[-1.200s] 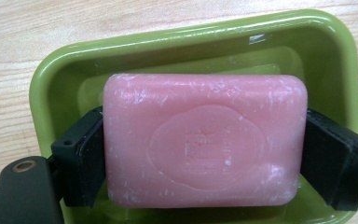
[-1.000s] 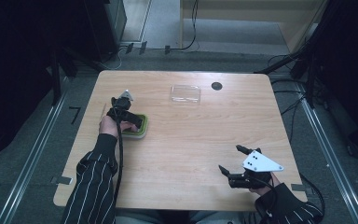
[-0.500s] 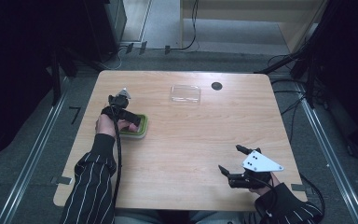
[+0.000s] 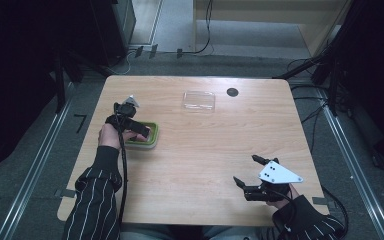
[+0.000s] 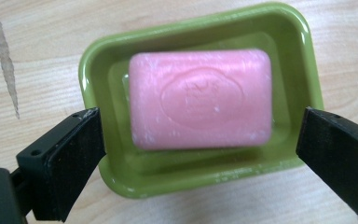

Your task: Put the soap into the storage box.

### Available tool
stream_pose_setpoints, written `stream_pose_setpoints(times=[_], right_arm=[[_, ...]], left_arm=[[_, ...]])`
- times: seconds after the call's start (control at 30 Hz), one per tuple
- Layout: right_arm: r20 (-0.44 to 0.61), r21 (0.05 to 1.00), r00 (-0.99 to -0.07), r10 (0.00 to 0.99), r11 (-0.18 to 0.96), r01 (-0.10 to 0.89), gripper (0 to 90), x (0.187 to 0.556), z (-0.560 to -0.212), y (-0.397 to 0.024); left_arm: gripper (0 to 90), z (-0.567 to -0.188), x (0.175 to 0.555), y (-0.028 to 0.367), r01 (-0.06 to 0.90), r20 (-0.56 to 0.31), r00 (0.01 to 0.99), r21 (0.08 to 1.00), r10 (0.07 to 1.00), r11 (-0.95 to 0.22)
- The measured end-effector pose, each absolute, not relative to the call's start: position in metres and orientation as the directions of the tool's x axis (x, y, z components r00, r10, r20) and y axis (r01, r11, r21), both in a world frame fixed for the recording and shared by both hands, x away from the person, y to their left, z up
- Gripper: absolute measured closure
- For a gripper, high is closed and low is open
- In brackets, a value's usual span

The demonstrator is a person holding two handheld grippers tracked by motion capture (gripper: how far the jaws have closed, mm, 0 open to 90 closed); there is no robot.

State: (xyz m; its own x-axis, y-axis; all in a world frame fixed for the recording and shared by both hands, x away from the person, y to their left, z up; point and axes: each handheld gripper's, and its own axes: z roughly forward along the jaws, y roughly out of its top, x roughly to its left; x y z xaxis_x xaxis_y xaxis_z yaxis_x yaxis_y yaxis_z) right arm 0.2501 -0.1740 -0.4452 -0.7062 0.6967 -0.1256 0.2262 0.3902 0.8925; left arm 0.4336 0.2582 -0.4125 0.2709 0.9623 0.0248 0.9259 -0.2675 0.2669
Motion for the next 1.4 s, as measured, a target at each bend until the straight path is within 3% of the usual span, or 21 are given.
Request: stream_pose_setpoints(times=[1.4], right_arm=[[-0.125,0.895,-0.711,0.692,0.389,0.220,13.8,0.251,-0.445,-0.173]], left_arm=[[0.8,-0.426,0.370,0.240,0.907,0.084,0.383,0.154,0.920,-0.392]])
